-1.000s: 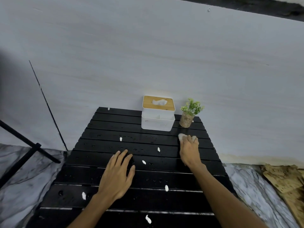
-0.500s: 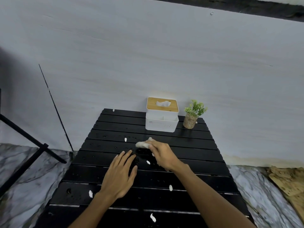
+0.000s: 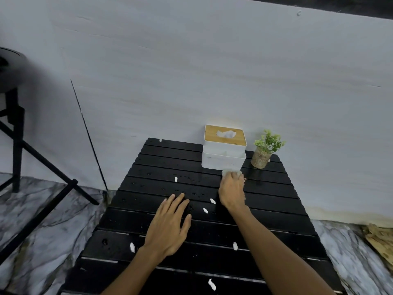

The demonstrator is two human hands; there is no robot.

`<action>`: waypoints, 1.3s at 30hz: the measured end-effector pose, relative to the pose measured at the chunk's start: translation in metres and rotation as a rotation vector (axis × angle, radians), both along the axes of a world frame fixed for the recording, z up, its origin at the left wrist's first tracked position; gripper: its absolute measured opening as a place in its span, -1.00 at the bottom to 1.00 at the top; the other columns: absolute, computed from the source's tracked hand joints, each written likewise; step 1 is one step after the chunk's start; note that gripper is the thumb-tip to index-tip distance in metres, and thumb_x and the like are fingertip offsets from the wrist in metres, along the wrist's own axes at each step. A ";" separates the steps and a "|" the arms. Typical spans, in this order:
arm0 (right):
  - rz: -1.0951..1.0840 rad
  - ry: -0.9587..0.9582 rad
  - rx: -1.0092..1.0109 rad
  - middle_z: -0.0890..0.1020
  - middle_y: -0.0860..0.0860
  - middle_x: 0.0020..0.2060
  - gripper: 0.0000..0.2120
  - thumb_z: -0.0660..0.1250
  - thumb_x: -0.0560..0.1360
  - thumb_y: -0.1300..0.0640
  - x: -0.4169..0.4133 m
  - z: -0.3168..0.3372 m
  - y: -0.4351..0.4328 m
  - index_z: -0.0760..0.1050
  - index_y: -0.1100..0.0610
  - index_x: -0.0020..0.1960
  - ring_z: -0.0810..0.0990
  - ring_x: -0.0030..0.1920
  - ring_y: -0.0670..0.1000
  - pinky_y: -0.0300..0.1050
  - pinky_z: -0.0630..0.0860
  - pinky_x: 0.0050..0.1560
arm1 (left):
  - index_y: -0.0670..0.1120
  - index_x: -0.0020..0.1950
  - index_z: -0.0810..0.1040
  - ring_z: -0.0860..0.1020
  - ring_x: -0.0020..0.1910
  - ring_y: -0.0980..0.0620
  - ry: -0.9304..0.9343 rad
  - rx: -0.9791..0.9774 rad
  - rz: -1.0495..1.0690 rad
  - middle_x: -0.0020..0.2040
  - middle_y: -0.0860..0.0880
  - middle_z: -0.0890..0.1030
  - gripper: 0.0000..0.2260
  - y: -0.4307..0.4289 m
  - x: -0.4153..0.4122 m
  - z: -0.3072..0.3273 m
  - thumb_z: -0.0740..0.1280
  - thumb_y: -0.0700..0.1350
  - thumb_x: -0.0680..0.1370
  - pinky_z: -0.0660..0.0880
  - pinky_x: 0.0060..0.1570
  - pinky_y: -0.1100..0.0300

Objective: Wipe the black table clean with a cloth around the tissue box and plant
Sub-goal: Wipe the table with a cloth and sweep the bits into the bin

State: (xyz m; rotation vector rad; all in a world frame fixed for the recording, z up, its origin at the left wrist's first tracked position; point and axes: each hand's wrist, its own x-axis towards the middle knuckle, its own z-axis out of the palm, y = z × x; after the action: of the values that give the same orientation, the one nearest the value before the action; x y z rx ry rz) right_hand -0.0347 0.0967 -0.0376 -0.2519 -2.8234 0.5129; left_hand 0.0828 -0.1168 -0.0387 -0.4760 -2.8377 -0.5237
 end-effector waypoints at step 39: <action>0.905 -0.148 -0.174 0.44 -0.02 0.49 -0.63 0.17 0.70 0.07 0.041 0.017 -0.019 0.42 0.10 0.49 0.28 0.55 -0.07 -0.05 0.23 0.56 | -0.11 0.54 0.17 -0.01 0.55 0.10 -0.049 0.046 0.123 0.57 -0.01 0.12 -0.38 -0.013 0.005 0.001 -0.21 0.12 0.55 -0.20 0.48 0.24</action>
State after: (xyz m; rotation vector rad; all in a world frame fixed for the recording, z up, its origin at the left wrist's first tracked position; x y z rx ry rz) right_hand 0.0064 0.0776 -0.0202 1.0397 -2.8978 0.9326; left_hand 0.0880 -0.1299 -0.0377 -0.2823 -2.8716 -0.5826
